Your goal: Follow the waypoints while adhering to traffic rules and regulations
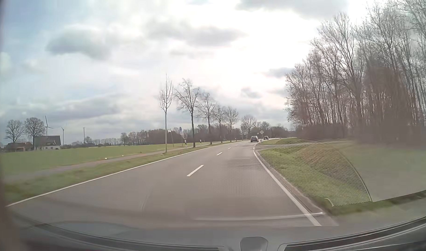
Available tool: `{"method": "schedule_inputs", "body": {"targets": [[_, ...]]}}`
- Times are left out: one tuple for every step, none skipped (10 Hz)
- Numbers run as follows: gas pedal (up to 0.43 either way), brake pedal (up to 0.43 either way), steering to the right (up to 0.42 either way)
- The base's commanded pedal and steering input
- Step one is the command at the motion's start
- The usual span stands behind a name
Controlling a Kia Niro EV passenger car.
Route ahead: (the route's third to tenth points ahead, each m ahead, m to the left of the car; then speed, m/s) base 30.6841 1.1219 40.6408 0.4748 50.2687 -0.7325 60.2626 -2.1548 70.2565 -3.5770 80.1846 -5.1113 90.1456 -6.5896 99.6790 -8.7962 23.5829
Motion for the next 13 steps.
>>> {"method": "schedule_inputs", "body": {"targets": [[0.24, 0.0, 0.014], [0.24, 0.0, 0.014], [0.24, 0.0, 0.014], [0.24, 0.0, 0.014], [0.24, 0.0, 0.014], [0.24, 0.0, 0.014], [0.248, 0.0, 0.015], [0.248, 0.0, 0.015], [0.248, 0.0, 0.016], [0.248, 0.0, 0.017], [0.248, 0.0, 0.018], [0.248, 0.0, 0.019], [0.248, 0.0, 0.02]]}}
